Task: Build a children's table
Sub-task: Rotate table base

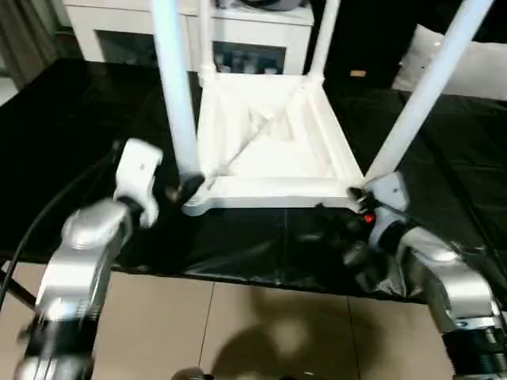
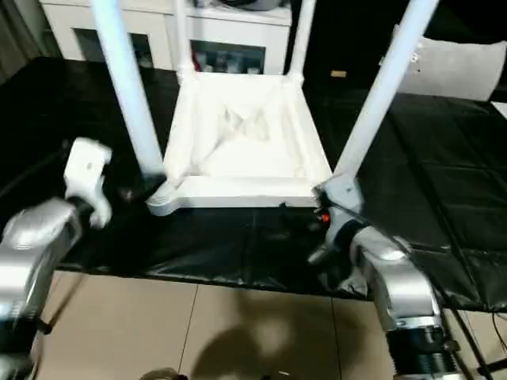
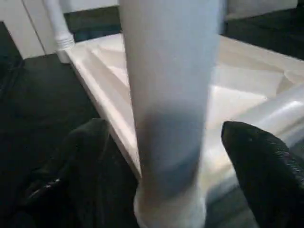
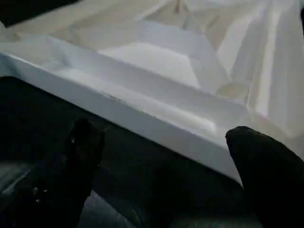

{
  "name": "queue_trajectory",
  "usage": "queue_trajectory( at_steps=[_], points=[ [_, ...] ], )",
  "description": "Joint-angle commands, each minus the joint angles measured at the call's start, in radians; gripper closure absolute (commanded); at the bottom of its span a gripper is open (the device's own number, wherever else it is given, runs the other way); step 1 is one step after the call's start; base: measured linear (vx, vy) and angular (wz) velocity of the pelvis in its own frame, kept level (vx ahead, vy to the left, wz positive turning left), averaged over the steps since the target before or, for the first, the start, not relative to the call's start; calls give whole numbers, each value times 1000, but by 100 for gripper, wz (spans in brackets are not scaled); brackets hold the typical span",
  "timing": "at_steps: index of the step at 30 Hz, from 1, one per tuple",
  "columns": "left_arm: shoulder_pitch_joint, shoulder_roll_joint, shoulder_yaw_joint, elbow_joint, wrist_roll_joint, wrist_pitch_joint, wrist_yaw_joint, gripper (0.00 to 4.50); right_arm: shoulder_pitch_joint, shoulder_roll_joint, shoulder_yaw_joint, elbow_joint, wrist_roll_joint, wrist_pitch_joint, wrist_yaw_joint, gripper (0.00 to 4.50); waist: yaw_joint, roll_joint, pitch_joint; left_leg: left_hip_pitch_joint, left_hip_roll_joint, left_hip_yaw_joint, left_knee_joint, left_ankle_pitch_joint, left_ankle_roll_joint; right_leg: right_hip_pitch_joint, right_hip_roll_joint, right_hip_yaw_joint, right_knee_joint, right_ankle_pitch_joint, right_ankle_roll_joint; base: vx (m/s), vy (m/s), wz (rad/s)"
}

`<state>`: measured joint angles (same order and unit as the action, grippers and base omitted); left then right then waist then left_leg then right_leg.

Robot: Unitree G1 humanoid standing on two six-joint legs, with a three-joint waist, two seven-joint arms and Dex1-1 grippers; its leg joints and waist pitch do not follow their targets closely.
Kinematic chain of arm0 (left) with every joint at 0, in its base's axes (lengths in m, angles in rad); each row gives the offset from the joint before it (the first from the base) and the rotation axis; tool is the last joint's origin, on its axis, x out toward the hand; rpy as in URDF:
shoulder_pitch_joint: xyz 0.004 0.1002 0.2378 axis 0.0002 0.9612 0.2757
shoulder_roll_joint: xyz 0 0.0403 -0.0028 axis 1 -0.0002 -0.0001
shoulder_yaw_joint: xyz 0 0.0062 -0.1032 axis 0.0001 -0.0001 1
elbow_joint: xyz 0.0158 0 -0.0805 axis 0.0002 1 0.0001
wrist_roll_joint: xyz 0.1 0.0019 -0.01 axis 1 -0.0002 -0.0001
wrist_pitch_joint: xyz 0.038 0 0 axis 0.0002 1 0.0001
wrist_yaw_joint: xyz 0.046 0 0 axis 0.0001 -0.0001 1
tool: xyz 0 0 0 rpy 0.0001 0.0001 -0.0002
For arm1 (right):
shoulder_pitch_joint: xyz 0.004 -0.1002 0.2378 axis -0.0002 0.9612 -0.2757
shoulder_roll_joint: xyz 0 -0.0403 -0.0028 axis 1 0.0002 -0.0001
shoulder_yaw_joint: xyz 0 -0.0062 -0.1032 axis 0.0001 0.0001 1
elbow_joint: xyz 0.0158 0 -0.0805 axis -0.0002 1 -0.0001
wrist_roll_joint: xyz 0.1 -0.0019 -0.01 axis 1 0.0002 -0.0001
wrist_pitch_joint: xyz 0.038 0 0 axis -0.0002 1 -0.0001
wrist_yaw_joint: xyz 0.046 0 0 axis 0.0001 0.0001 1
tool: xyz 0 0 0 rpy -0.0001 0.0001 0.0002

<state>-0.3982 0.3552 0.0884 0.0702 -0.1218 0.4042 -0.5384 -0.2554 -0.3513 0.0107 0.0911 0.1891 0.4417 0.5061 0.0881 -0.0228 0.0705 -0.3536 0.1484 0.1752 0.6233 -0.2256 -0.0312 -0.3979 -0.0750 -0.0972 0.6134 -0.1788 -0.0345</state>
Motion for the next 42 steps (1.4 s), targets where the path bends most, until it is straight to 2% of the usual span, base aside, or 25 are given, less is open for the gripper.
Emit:
queue_trajectory(
  at_steps=[1,2,5,6,8,9,13,14,16,17,18,20,21,23,24,25,32,36,37,39,42],
  points=[
    [-43,2,-19,85,6,-45,-10,5,-12,0,13,9,-23,27,-13,0,3,2,-74,-1,82,-38,-84,-78,38,56,-96,71,-68,-173,-186,0,0,0],
    [-47,1,-20,92,7,-48,-11,5,-12,1,13,9,-24,27,-14,0,4,3,-74,1,79,-36,-83,-77,41,52,-93,71,-71,-173,-185,0,0,0],
    [-128,-24,-44,228,4,-95,-51,5,-39,14,12,56,-31,47,-47,0,3,4,-76,2,79,-35,-81,-65,42,53,-96,70,-66,-147,-202,0,0,0],
    [-129,-25,-45,229,4,-96,-52,5,-40,14,12,56,-31,47,-47,0,4,3,-74,1,78,-34,-82,-69,42,52,-97,70,-71,-158,-201,0,0,0],
    [-168,-40,-68,303,10,-123,-84,5,-55,17,14,87,-36,55,-59,0,4,1,-74,1,81,-34,-83,-76,34,54,-100,71,-72,-173,-200,0,0,0],
    [-202,-53,-92,368,13,-157,-126,5,-68,18,16,109,-40,68,-64,0,6,3,-75,5,81,-34,-83,-73,30,53,-100,71,-71,-173,-201,0,0,0],
    [-233,-78,-121,411,-15,-177,-217,5,-86,17,11,147,-50,66,-67,0,9,1,-79,2,83,-33,-80,-39,35,57,-105,72,-61,-110,-218,0,0,0],
    [-234,-92,-141,390,-51,-161,-290,5,-98,18,-1,180,-51,50,-74,0,11,1,-79,4,85,-32,-80,-37,35,56,-106,72,-60,-101,-228,0,0,0],
    [-228,-96,-152,372,-71,-145,-329,5,-105,19,-7,197,-50,42,-76,0,14,2,-79,4,85,-31,-80,-39,34,55,-107,72,-60,-103,-237,0,0,0],
    [-217,-100,-168,341,-102,-113,-381,5,-115,23,-18,223,-43,35,-79,0,16,-1,-78,5,87,-28,-80,-47,30,56,-108,73,-59,-107,-243,0,0,0],
    [-200,-104,-190,301,-138,-78,-440,5,-129,27,-30,257,-36,27,-85,0,18,-1,-78,5,87,-28,-80,-44,30,56,-110,73,-58,-107,-246,0,0,0],
    [-186,-112,-211,271,-159,-58,-475,5,-139,25,-32,281,-36,16,-82,0,19,-2,-78,3,88,-27,-80,-39,27,57,-110,73,-57,-104,-255,0,0,0],
    [-179,-119,-221,255,-168,-52,-484,5,-143,23,-31,290,-37,8,-79,0,17,-6,-78,3,87,-26,-80,-38,29,58,-108,73,-56,-101,-254,0,0,0],
    [-173,-134,-227,234,-188,-42,-502,5,-152,20,-32,307,-40,-5,-76,0,15,-6,-77,0,86,-26,-79,-45,38,61,-110,73,-60,-126,-245,0,0,0],
    [-169,-147,-229,212,-208,-26,-513,5,-158,16,-32,319,-44,-15,-76,0,12,-11,-76,-1,86,-24,-78,-46,39,63,-111,74,-62,-134,-246,0,0,0],
    [-165,-163,-233,182,-232,-5,-522,5,-164,11,-30,333,-52,-24,-76,0,11,-9,-77,-2,86,-26,-77,-43,38,65,-112,73,-62,-147,-243,0,0,0],
    [-153,-209,-295,67,-271,49,-529,5,-167,2,-21,347,-68,-73,-54,0,0,-12,-75,-5,84,-26,-76,-45,53,64,-105,71,-67,-177,-229,0,0,0],
    [-142,-250,-341,19,-266,72,-512,5,-166,18,3,337,-65,-118,-15,0,-4,-13,-77,-6,85,-25,-74,-28,74,63,-104,70,-64,-140,-239,0,0,0],
    [-141,-255,-345,15,-266,73,-510,5,-167,21,7,336,-64,-121,-11,0,-7,-6,-77,-9,85,-27,-74,-25,77,65,-102,69,-64,-129,-243,0,0,0],
    [-140,-281,-365,-4,-267,88,-490,5,-182,38,32,350,-76,-143,5,0,-12,-6,-78,-9,84,-27,-73,-27,81,65,-101,69,-63,-119,-248,0,0,0],
    [-146,-302,-371,-6,-256,88,-461,5,-214,58,48,383,-89,-169,23,0,-20,-8,-76,-12,83,-28,-73,-51,77,69,-102,68,-68,-154,-253,0,0,0]
  ],
)
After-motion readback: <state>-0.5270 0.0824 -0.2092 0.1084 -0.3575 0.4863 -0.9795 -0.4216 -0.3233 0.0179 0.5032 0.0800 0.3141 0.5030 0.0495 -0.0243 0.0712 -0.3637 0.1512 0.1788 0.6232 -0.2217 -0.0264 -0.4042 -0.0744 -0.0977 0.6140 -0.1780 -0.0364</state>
